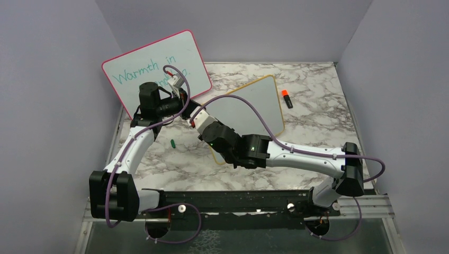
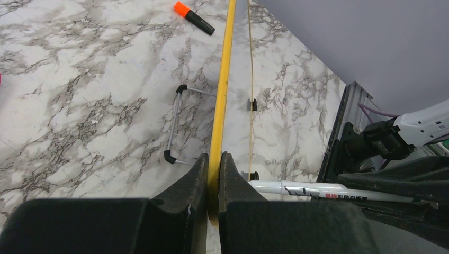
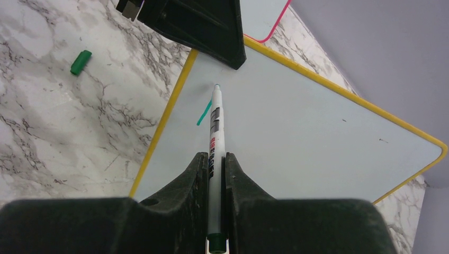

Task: Write a sentence on the whiteboard

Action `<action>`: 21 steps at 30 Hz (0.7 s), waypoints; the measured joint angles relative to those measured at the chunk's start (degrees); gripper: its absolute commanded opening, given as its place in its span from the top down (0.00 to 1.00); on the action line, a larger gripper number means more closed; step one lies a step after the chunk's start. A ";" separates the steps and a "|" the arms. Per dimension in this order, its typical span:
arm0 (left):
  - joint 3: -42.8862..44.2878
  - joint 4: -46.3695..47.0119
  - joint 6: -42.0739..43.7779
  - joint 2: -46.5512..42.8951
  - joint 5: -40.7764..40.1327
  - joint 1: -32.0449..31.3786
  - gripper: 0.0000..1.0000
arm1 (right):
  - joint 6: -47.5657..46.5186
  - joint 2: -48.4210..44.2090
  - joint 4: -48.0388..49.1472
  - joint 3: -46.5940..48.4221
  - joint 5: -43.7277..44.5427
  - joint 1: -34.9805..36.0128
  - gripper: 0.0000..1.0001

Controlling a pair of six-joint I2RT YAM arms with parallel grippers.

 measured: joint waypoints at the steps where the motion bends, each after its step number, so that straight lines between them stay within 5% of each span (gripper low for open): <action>1: 0.00 0.02 0.02 0.00 0.00 0.00 1.00 | 0.00 0.07 0.00 0.00 -0.02 -0.04 1.00; 21: 0.11 -0.37 0.37 0.02 -0.02 0.00 1.00 | 0.04 1.31 -0.02 0.00 0.11 -1.27 1.00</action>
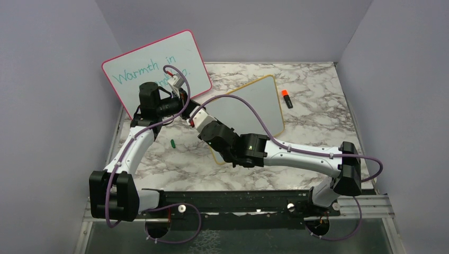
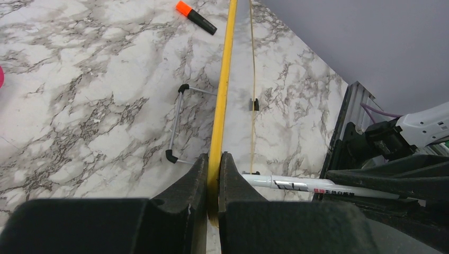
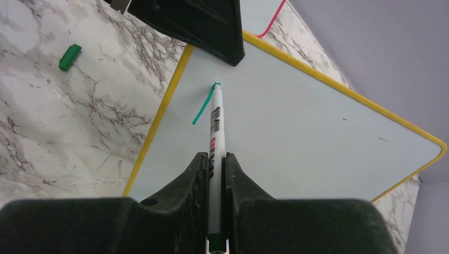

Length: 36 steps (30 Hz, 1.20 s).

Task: Write a sentence on the whiteboard

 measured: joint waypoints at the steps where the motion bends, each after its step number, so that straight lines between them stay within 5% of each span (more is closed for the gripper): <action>1: 0.00 -0.02 0.02 0.00 0.00 0.00 1.00 | 0.00 0.09 -0.02 0.00 0.07 -0.02 1.00; 36: 0.00 -0.15 0.68 0.24 -0.66 0.00 1.00 | 5.31 -0.81 -6.05 -3.65 1.20 -0.02 1.00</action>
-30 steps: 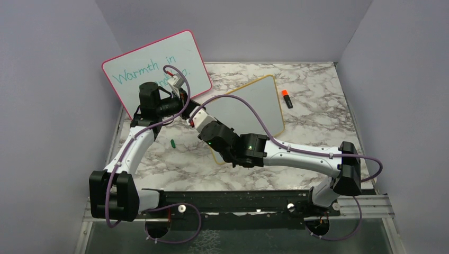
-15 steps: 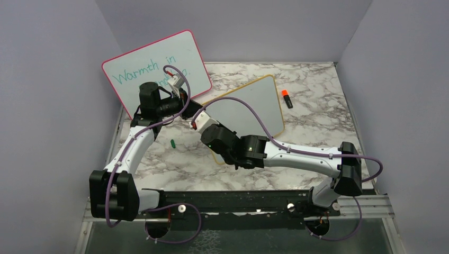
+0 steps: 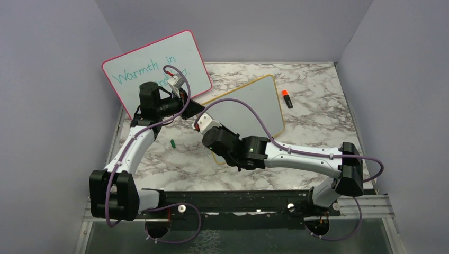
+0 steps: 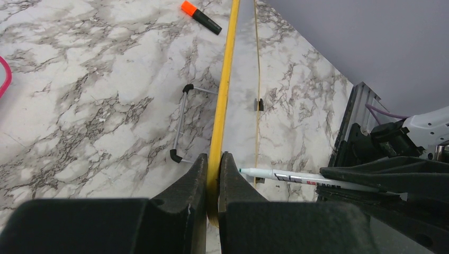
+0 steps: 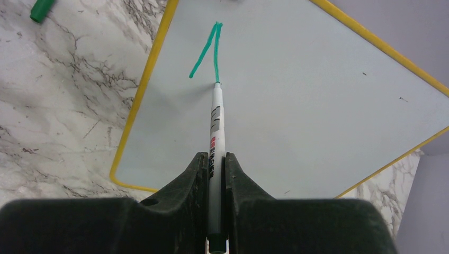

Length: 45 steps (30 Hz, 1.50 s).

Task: Write a sentence on the whiteboard

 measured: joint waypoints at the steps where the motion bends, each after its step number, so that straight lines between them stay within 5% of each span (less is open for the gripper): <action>1: 0.00 0.00 0.00 0.00 0.00 0.00 1.00 | 0.11 0.00 0.00 0.00 0.00 0.00 1.00; 45: 0.33 -0.04 0.13 0.48 0.04 -0.02 1.00 | -7.23 0.02 6.19 0.68 1.92 -0.83 1.00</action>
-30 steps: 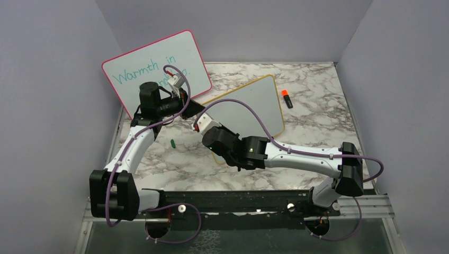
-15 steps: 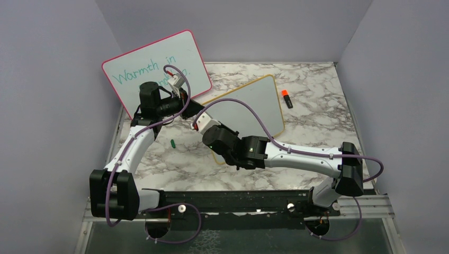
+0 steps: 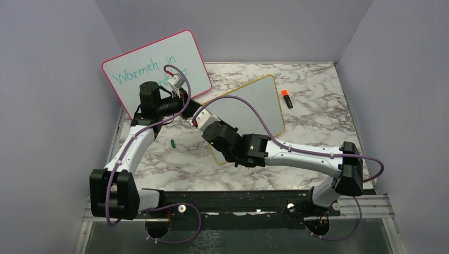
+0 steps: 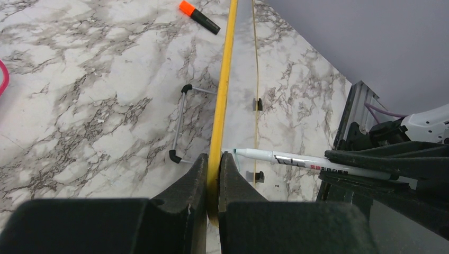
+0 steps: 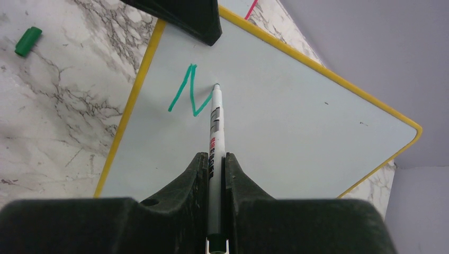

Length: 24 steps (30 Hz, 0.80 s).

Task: Write a sentence on the whiteboard

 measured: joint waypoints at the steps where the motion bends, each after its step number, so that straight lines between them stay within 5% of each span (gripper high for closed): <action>1: 0.02 0.00 0.00 0.00 0.00 -0.02 1.00 | -0.17 0.00 0.15 0.15 0.00 -0.09 1.00; 24: 0.52 -0.83 0.48 0.00 -0.02 -0.20 1.00 | 0.57 -4.00 1.05 -0.63 -2.45 -0.85 1.00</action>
